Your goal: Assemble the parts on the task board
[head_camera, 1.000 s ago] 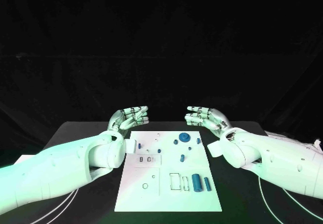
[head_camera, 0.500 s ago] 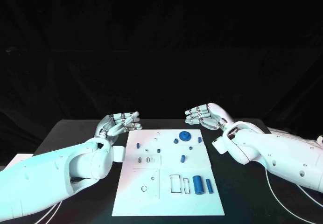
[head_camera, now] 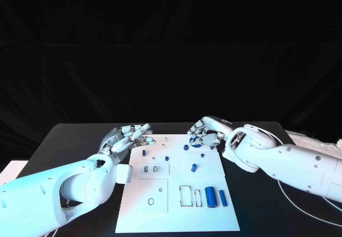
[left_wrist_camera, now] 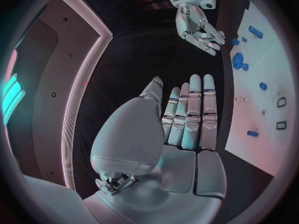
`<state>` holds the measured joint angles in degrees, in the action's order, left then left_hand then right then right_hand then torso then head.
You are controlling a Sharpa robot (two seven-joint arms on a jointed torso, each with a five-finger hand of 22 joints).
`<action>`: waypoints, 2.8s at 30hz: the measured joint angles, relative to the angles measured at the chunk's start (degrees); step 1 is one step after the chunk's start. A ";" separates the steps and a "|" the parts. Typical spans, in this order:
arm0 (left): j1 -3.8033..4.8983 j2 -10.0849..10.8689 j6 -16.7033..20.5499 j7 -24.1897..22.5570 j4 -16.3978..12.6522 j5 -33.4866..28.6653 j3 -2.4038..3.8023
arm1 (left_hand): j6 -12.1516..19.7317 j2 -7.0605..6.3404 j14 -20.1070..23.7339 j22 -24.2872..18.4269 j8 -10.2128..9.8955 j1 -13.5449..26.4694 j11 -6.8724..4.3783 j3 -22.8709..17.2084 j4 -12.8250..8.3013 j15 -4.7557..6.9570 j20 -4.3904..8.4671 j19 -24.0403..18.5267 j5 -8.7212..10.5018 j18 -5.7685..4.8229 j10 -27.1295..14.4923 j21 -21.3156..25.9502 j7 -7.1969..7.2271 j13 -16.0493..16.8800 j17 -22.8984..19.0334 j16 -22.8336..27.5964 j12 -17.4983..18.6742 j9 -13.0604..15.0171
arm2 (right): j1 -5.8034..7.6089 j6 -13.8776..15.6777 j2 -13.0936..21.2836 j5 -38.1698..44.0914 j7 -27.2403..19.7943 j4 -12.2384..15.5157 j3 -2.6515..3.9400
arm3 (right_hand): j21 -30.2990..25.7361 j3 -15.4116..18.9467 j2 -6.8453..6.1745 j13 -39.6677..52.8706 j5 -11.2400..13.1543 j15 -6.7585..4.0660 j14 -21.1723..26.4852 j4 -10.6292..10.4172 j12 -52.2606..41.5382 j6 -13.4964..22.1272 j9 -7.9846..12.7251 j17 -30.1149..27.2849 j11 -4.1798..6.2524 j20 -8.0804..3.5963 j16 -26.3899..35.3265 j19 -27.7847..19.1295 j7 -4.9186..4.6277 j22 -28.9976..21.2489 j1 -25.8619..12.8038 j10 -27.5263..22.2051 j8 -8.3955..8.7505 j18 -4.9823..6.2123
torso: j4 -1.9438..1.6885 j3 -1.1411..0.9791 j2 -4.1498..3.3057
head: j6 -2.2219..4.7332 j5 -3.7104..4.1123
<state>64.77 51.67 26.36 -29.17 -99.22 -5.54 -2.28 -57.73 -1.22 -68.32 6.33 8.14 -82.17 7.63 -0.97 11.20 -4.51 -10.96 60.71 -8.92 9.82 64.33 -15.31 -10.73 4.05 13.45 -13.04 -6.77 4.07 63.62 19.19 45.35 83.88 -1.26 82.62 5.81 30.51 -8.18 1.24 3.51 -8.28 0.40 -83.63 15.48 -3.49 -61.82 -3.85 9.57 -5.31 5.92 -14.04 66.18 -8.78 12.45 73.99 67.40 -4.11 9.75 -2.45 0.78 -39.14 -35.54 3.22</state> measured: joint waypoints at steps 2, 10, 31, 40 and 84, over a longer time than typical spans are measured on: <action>0.03 0.32 -0.33 0.15 -0.68 -0.24 0.06 | 0.00 0.00 0.00 -0.10 -0.08 0.00 0.00 0.16 -0.16 0.00 0.00 0.00 0.00 0.00 0.00 0.00 0.00 0.00 0.22 0.31 0.33 0.00 | 0.26 -1.04 -0.34 3.57 1.67 0.00 0.04 | 1.26 -0.14 -0.04 0.05 0.00 -0.13 -0.13 -0.14 0.00 -0.20 0.00 0.77 0.19 -0.20 -0.83 0.84 0.21 0.67 -0.04 -0.37 0.00 0.00 | -0.13 0.00 -0.52 | 0.07 0.16; 0.11 0.68 -0.90 0.52 -1.94 -0.91 0.22 | 0.21 0.00 0.00 -0.19 -0.65 0.00 0.00 0.35 -0.35 0.00 -0.20 0.20 0.00 0.00 -0.01 0.22 -0.21 0.00 0.68 0.43 0.81 -0.06 | 1.05 -3.94 -1.44 11.23 5.90 -0.03 0.08 | 13.16 -2.46 -1.80 0.16 0.00 -1.25 -0.40 -2.46 0.00 -0.20 0.00 11.61 0.67 -1.30 -18.86 4.46 0.86 8.94 -0.92 -0.60 0.17 -0.01 | -0.59 -0.08 -1.98 | 0.42 0.69; 0.13 0.58 -1.21 1.15 -2.35 -2.13 0.24 | 0.42 0.00 0.21 -0.43 -0.87 0.00 0.24 0.40 -0.40 -0.20 -0.20 0.20 0.00 -0.01 -0.25 0.68 -0.41 0.01 1.12 0.78 1.12 -0.10 | 1.69 -8.99 -3.97 16.72 10.91 -1.92 0.10 | 47.66 -10.73 -4.55 0.24 0.00 -1.24 -0.39 -7.10 -0.14 -1.25 -0.03 38.17 0.90 -0.79 -48.29 13.75 1.01 54.52 -0.46 0.39 0.16 -4.94 | -1.52 0.00 -3.97 | 0.64 1.50; 0.13 0.60 -1.33 1.41 -2.55 -2.25 0.24 | 0.42 0.00 0.21 -0.42 -1.09 0.00 0.24 0.40 -0.40 -0.20 -0.21 0.20 0.00 -0.01 -0.25 0.68 -0.41 0.01 1.21 1.07 1.46 -0.10 | 1.69 -10.39 -4.99 17.40 11.73 -3.10 0.10 | 48.26 -11.45 -4.96 0.24 0.00 -1.24 -0.39 -7.82 -0.14 -1.44 -0.03 38.91 0.89 -0.79 -49.37 13.74 0.81 55.09 -0.46 0.39 0.16 -4.94 | -1.64 -0.04 -4.49 | 0.96 1.09; 0.15 0.94 -3.01 2.52 -3.50 -3.94 0.25 | 1.14 -0.30 0.20 -0.81 -1.75 0.31 0.85 1.28 -0.62 -0.61 -0.42 0.41 0.33 -0.01 -0.86 1.18 -1.13 0.02 2.32 1.73 2.33 -0.09 | 1.77 4.77 -11.87 17.15 13.90 -6.71 0.14 | 51.38 -17.78 -4.36 0.48 4.78 -1.64 -0.40 -11.15 -0.22 -6.13 -0.63 39.94 2.26 -1.40 -52.43 14.77 2.03 59.67 1.07 5.34 0.13 -5.81 | -2.83 0.30 -5.98 | 1.14 1.15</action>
<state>64.92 52.61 23.34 -26.65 -102.72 -9.49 -2.03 -56.59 -1.52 -68.12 5.52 6.39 -81.86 8.48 0.32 10.58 -5.13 -11.38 61.12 -8.59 9.81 63.47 -14.13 -11.85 4.07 15.77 -11.30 -4.44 3.98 65.39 23.96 33.48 101.03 12.64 75.91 5.95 81.89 -25.96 -3.12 3.99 -3.50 -1.24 -84.03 4.34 -3.71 -67.95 -4.47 49.51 -3.05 4.52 -66.47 80.95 -6.75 72.13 75.06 72.73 -3.98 3.93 -5.28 1.08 -45.12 -34.39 4.37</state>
